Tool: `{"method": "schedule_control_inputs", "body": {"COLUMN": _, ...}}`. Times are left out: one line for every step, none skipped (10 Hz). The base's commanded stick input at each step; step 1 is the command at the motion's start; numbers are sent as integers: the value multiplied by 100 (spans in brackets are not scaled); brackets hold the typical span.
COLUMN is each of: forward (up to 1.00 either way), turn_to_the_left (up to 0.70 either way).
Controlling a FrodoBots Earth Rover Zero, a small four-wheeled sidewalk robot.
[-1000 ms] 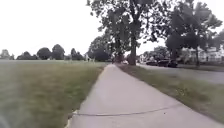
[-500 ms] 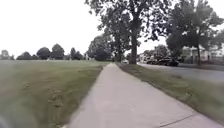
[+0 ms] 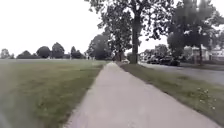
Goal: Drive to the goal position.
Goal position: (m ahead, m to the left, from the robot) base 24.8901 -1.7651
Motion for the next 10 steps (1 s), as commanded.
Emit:
{"method": "schedule_control_inputs", "body": {"forward": 70, "turn_to_the_left": 0}}
{"method": "schedule_control_inputs", "body": {"forward": 70, "turn_to_the_left": 0}}
{"method": "schedule_control_inputs", "body": {"forward": 70, "turn_to_the_left": 0}}
{"method": "schedule_control_inputs", "body": {"forward": 70, "turn_to_the_left": 0}}
{"method": "schedule_control_inputs", "body": {"forward": 70, "turn_to_the_left": 0}}
{"method": "schedule_control_inputs", "body": {"forward": 70, "turn_to_the_left": 0}}
{"method": "schedule_control_inputs", "body": {"forward": 70, "turn_to_the_left": 0}}
{"method": "schedule_control_inputs", "body": {"forward": 70, "turn_to_the_left": 0}}
{"method": "schedule_control_inputs", "body": {"forward": 70, "turn_to_the_left": 0}}
{"method": "schedule_control_inputs", "body": {"forward": 70, "turn_to_the_left": 0}}
